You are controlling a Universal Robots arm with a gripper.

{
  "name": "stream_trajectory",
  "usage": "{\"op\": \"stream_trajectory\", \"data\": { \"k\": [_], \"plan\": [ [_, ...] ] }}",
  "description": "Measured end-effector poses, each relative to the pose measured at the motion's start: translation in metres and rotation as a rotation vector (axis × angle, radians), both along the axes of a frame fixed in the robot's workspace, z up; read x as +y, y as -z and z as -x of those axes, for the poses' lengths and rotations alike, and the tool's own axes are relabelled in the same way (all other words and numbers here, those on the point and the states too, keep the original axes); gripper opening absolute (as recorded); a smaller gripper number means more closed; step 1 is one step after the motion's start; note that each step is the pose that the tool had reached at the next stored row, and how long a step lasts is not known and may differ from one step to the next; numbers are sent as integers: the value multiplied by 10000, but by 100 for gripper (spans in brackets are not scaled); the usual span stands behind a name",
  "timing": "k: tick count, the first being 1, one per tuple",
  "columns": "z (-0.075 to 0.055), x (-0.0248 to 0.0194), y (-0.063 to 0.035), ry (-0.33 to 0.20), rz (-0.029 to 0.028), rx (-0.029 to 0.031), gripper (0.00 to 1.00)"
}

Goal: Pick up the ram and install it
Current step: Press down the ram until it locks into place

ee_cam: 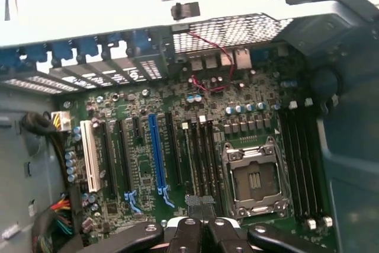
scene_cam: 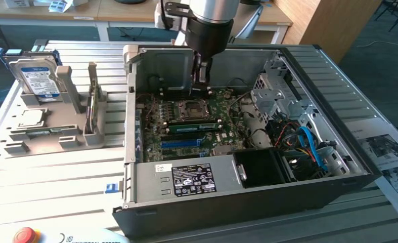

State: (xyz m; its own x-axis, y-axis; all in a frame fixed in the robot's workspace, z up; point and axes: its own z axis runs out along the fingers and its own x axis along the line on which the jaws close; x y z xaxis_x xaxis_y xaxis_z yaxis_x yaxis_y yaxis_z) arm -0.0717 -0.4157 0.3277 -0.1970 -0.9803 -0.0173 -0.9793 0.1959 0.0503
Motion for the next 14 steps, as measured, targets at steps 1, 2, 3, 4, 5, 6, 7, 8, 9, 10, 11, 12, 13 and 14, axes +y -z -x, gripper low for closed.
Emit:
{"op": "stream_trajectory", "data": {
  "k": [1,2,3,4,5,6,7,8,9,10,11,12,13,14],
  "plan": [
    [0,0,0,195,0,0,11],
    [0,0,0,375,0,-1,11],
    [0,0,0,554,1,0,11],
    [0,0,1,734,0,-1,11],
    [0,0,0,914,1,0,11],
    [0,0,0,1095,0,0,11],
    [0,0,1,1281,0,-1,11],
    [0,0,1,1465,0,-1,11],
    [0,0,1,1644,0,-1,11],
    [0,0,1,1824,1,0,11],
    [0,0,1,2005,0,0,11],
    [0,0,1,2185,0,0,11],
    [0,0,1,2364,1,0,11],
    [0,0,1,2549,0,0,11]
  ]
}}
